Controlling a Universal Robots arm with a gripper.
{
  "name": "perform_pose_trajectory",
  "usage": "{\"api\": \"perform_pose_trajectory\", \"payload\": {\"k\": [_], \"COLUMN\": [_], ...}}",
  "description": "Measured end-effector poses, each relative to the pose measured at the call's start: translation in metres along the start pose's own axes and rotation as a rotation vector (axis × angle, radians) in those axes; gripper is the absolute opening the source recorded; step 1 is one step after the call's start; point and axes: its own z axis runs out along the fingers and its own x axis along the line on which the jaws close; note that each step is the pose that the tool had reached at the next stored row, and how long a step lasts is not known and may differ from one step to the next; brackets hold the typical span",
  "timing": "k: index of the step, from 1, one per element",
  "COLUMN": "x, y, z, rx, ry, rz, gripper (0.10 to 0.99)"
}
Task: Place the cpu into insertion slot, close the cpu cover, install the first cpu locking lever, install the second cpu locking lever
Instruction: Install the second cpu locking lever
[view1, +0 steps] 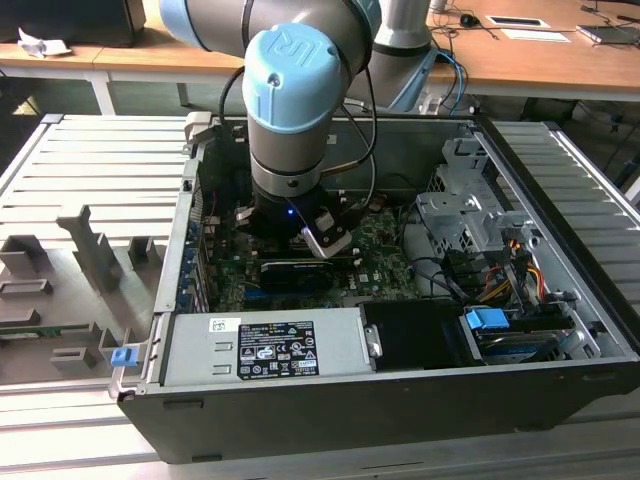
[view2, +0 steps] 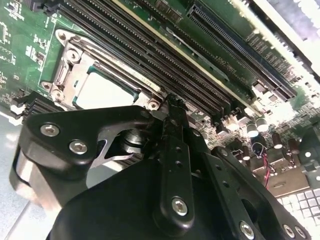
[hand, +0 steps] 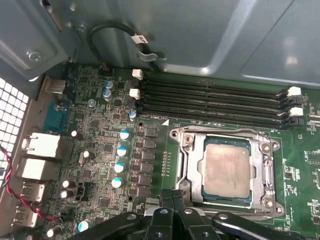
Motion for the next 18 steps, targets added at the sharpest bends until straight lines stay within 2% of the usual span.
{"api": "perform_pose_trajectory", "payload": {"k": [6, 8, 12, 18], "x": [0.0010, 0.0015, 0.0018, 0.0016], "y": [-0.0006, -0.0001, 0.0035, 0.0063], "z": [0.0029, 0.0014, -0.0099, -0.0190], "rx": [-0.009, -0.009, -0.009, -0.009], "ry": [-0.0005, -0.0004, -0.0005, -0.0004], "rz": [-0.002, -0.002, -0.002, -0.002], "gripper": [0.106, 0.106, 0.106, 0.106]}}
